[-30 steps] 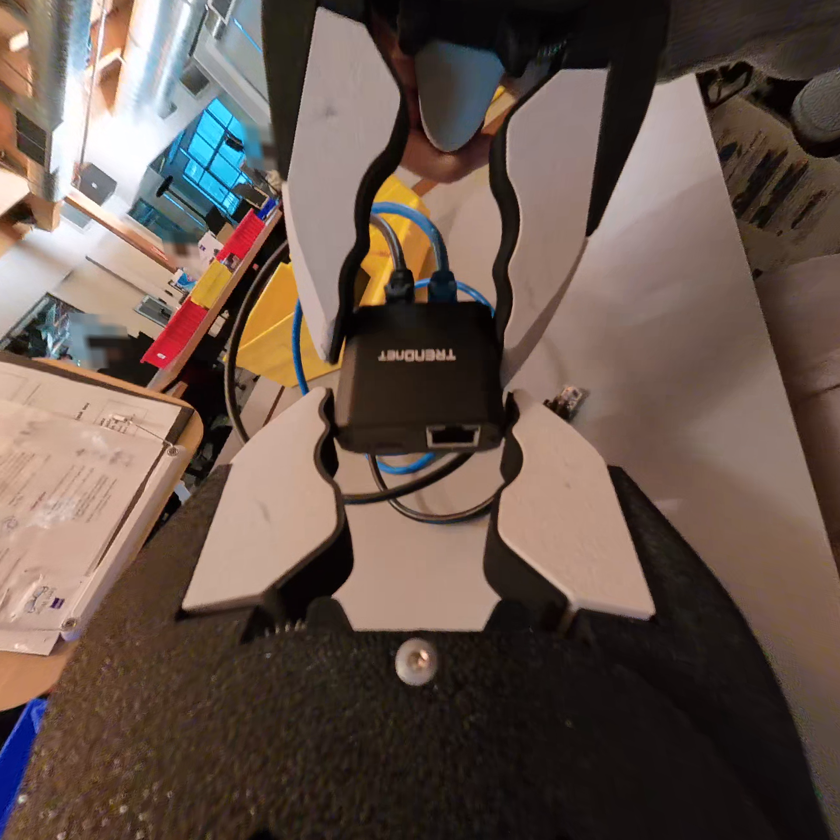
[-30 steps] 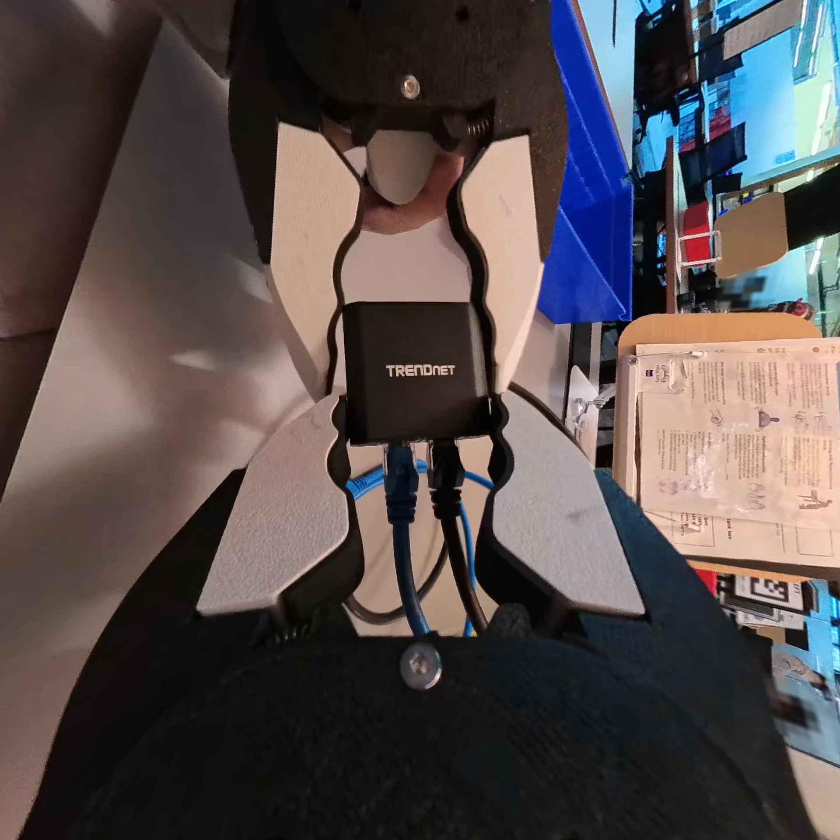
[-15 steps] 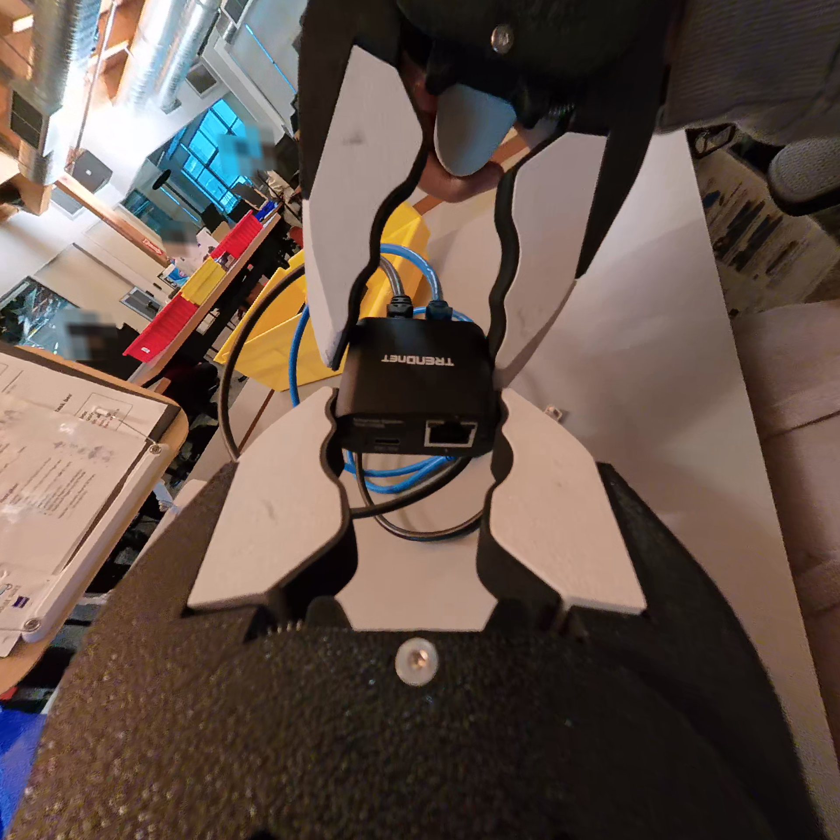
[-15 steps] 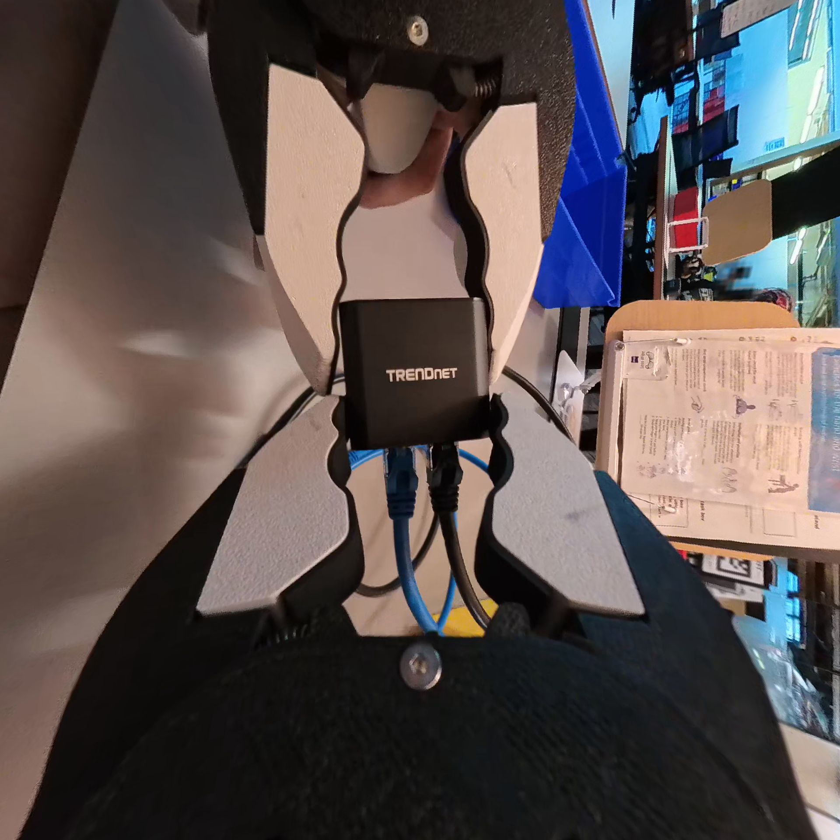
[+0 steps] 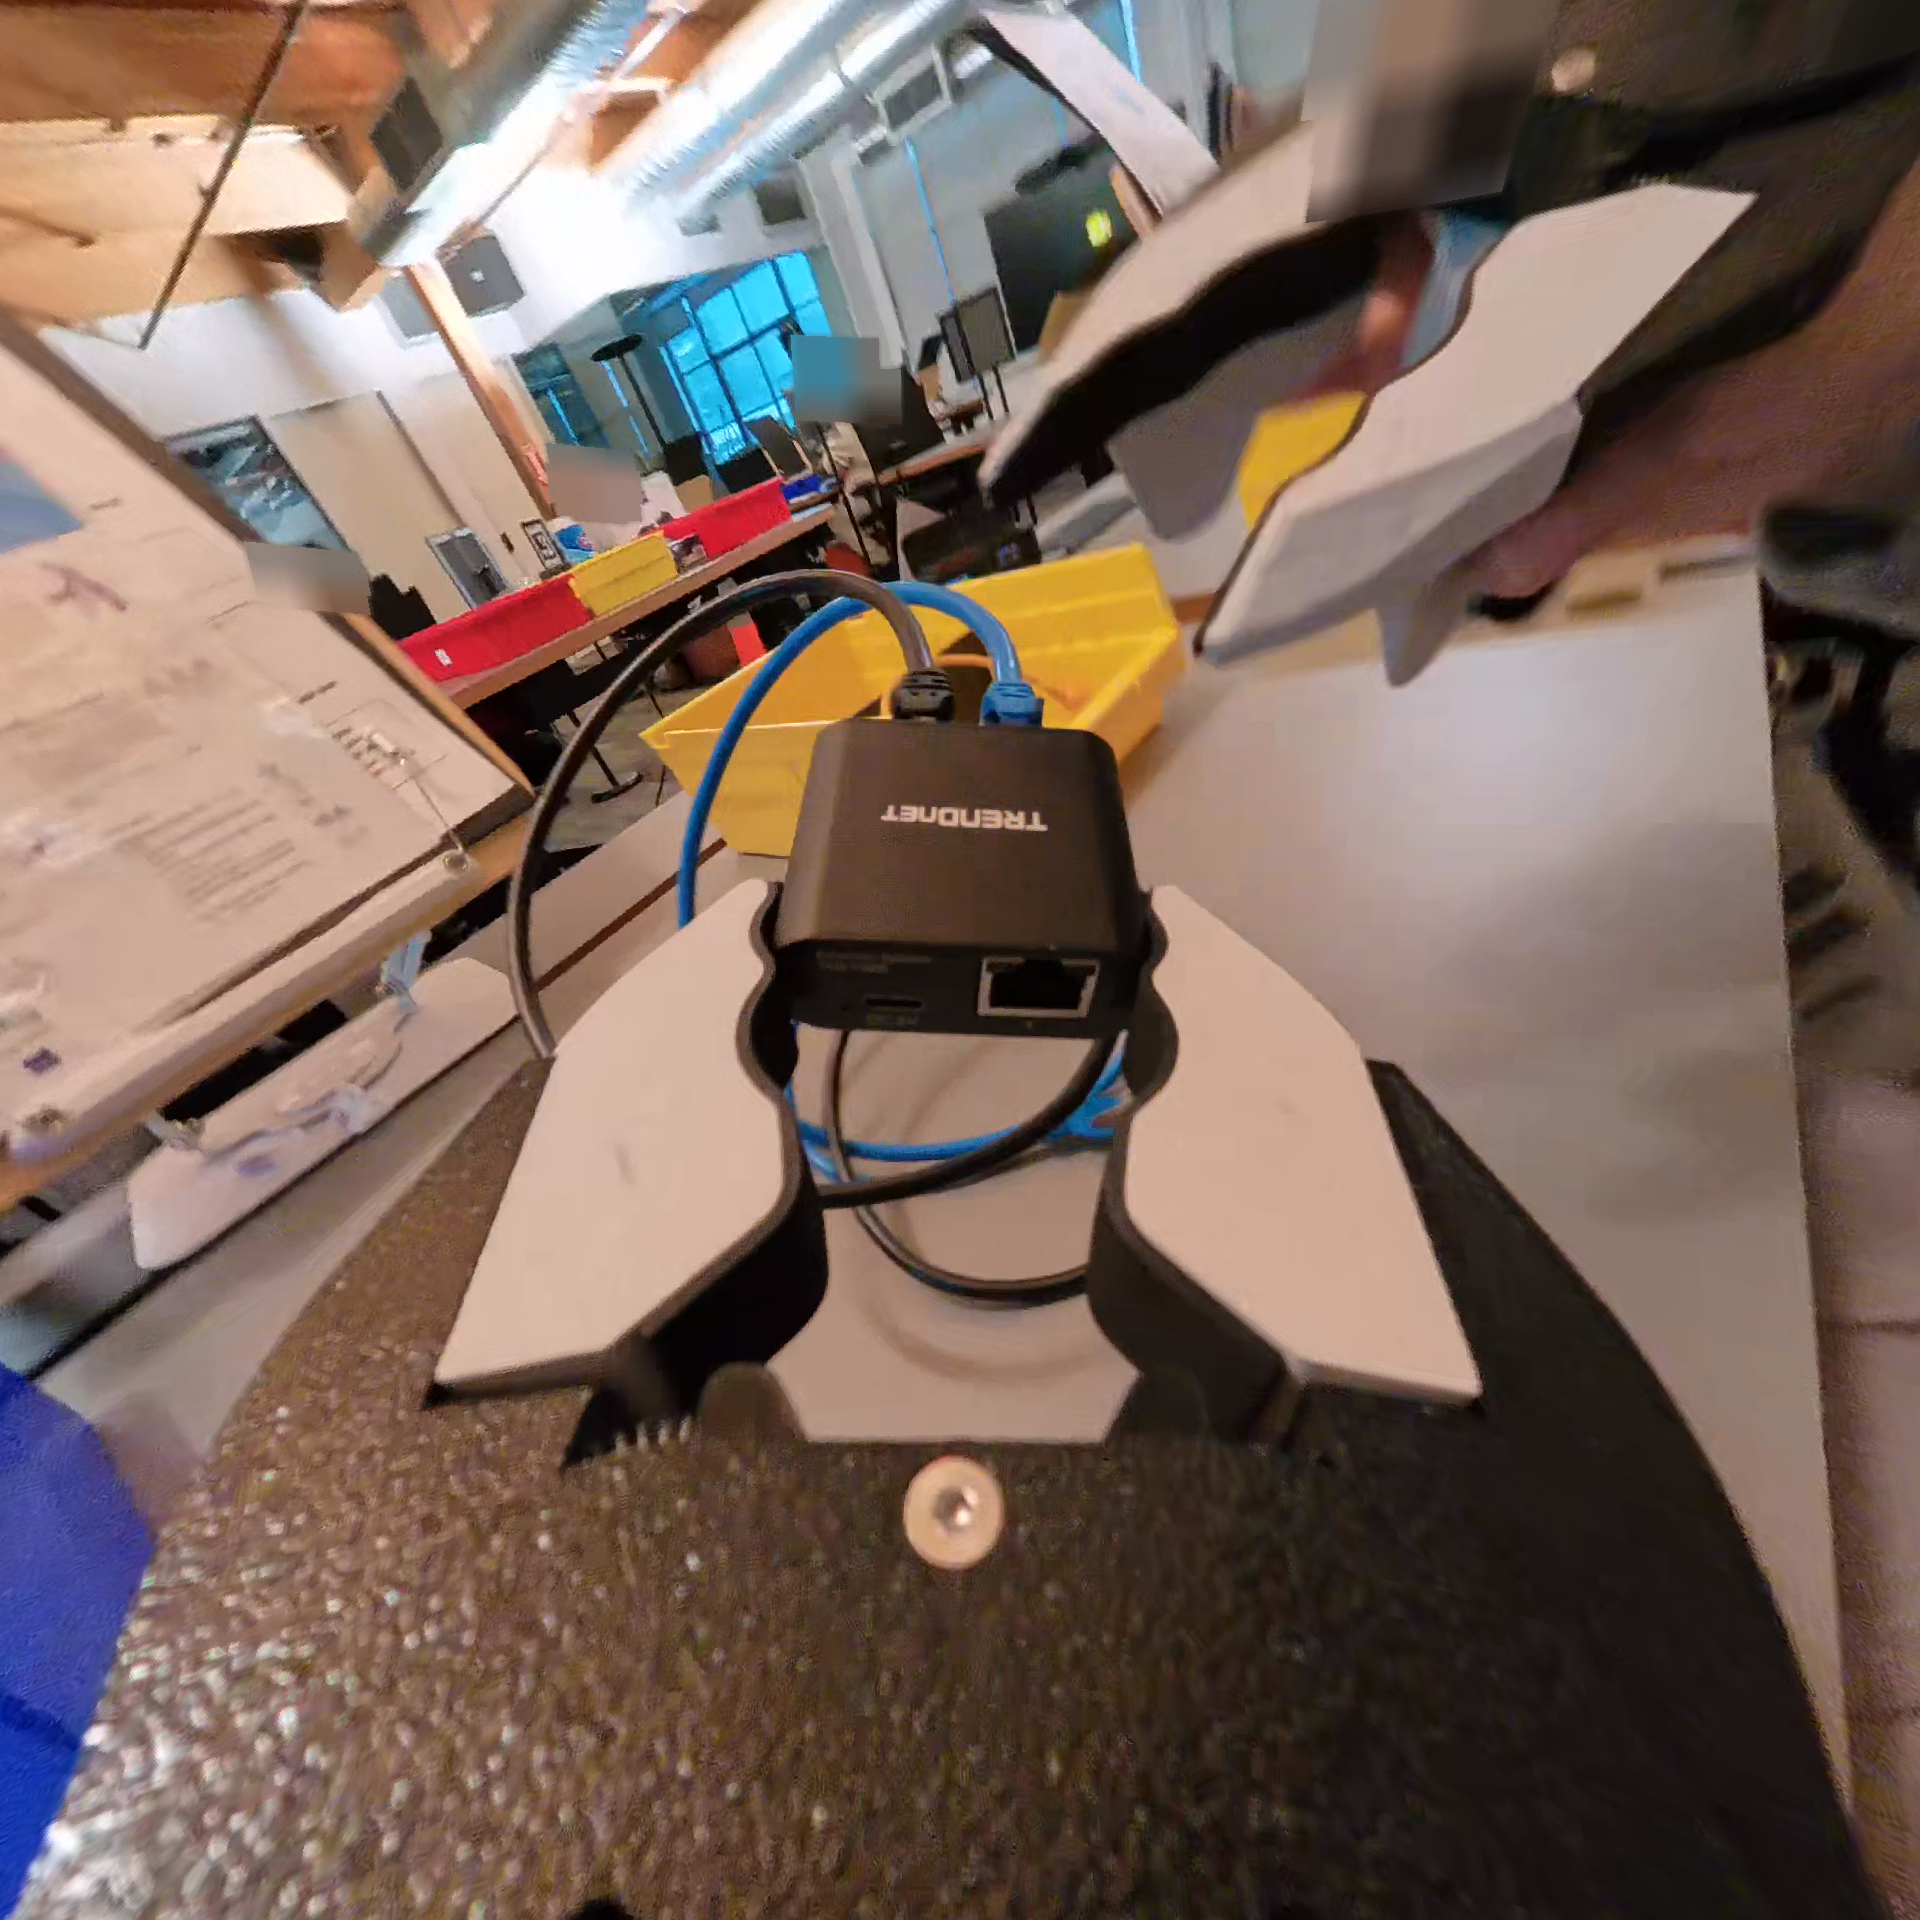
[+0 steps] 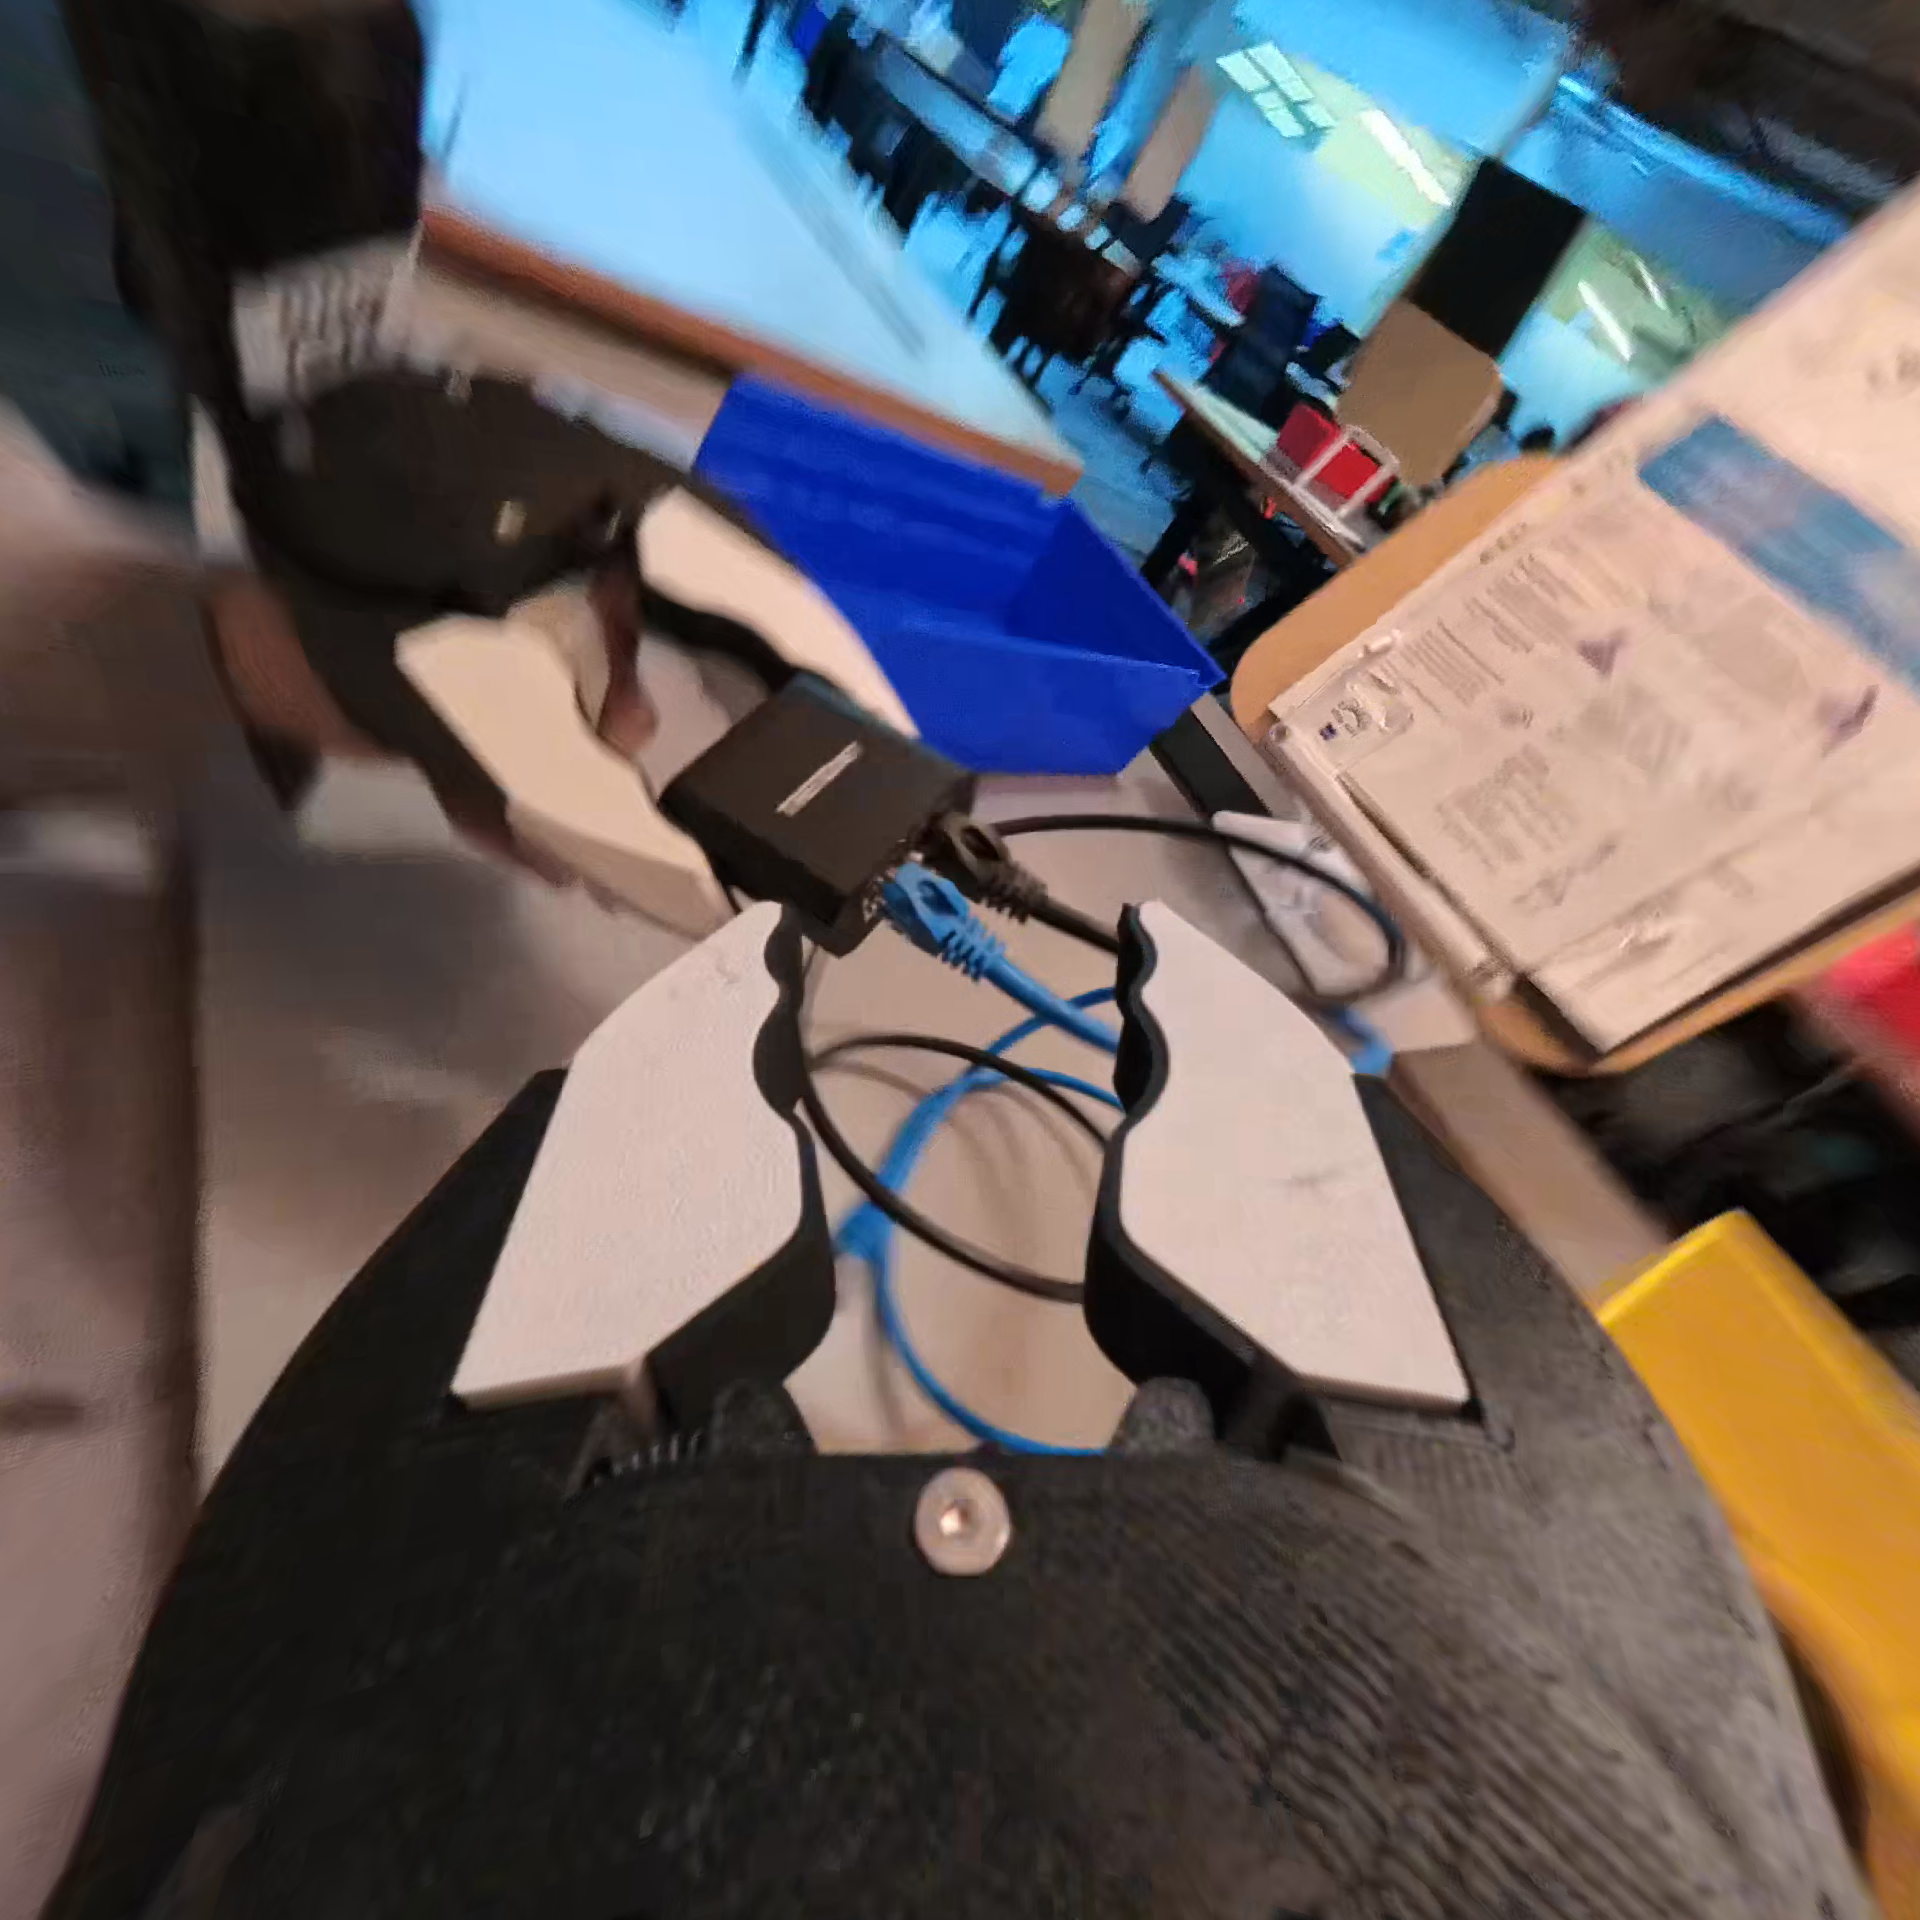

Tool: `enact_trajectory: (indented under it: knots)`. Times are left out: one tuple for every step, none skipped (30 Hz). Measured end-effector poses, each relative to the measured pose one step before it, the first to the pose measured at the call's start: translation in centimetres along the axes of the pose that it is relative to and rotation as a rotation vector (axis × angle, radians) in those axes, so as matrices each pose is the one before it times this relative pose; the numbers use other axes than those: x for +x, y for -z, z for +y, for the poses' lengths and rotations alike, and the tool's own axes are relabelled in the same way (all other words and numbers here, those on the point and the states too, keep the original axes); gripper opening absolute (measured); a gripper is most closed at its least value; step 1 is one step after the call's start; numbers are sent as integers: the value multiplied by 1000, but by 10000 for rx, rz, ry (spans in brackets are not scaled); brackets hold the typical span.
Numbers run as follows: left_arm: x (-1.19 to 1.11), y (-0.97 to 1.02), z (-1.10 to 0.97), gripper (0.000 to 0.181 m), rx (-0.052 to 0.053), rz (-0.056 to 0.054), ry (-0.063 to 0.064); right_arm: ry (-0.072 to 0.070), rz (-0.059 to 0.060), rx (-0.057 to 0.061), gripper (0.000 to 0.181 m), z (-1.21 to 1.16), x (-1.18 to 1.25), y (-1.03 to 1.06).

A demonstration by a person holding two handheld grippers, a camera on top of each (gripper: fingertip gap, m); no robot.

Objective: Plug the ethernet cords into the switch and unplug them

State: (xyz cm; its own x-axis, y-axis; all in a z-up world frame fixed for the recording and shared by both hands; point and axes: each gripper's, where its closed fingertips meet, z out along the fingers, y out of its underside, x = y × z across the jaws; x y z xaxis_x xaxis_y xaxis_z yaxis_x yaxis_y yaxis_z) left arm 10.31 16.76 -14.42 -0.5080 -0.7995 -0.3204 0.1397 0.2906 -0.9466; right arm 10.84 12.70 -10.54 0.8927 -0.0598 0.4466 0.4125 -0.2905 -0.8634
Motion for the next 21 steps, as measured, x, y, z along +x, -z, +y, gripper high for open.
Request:
enact_trajectory:
  knots:
    - [-588, 238, -167, 61, 220, -137, 504, -1743, 335, 367, 53, -302, 865, 71]
    - [-553, 214, -189, 61, 226, -177, 431, -1855, 336, 273, 51, -28, 791, 1]
    - [-330, 139, -89, 61, 128, -22, 397, -1668, -13, 427, 48, -96, 297, -88]
    - [-156, 126, -149, 61, 135, 44, 340, -1419, -329, 562, 46, -103, -127, -145]
    - [-22, 97, -240, 61, 189, 55, 219, -1325, -356, 509, 44, 132, -83, -269]
    - [122, 23, -162, 61, 90, 99, 123, -1244, -382, 322, 42, 455, -58, -372]
    - [163, -51, -52, 61, -7, 51, -25, -1149, -421, 143, 43, 676, -23, -445]
    - [172, -103, -23, 61, -34, 16, -49, -1046, -373, 60, 41, 660, 95, -433]
    - [265, -124, 10, 61, -59, 56, -106, -926, -435, 250, 36, 324, -7, -324]
    - [240, -122, 40, 61, -87, 9, -172, -780, -631, 476, 27, -95, -333, -166]
    - [160, -104, 63, 61, -111, -36, -198, -635, -447, 376, 19, -45, -187, -81]
    - [-30, -63, 125, 61, -167, -108, -178, -447, -137, 210, 20, 57, 156, -33]
    - [-86, 9, 64, 61, -90, -60, -97, -213, 19, 149, 20, -2, 255, 26]
    - [-45, 30, 67, 61, -58, -19, -81, -34, 102, 49, 22, 45, 279, 22]
    - [-74, 21, 100, 61, -64, -64, -137, -6, 96, 6, 24, 53, 169, -9]
    - [-20, -18, 110, 61, -72, -53, -78, 12, 52, -22, 26, 74, 57, -49]
    - [40, -71, 115, 61, -91, -18, -46, 15, 98, -95, 30, 170, 89, -86]
    - [89, -84, 95, 61, -74, -21, -122, 19, 154, -146, 35, 246, 166, -117]
    - [81, -97, 105, 61, -87, -58, -179, 10, 99, -64, 40, 166, 88, -97]
    - [43, -101, 160, 61, -133, -81, -177, -44, 5, 14, 40, 80, -18, -48]
    - [47, -70, 105, 61, -91, -61, -143, -90, 32, 22, 37, 37, 53, 1]
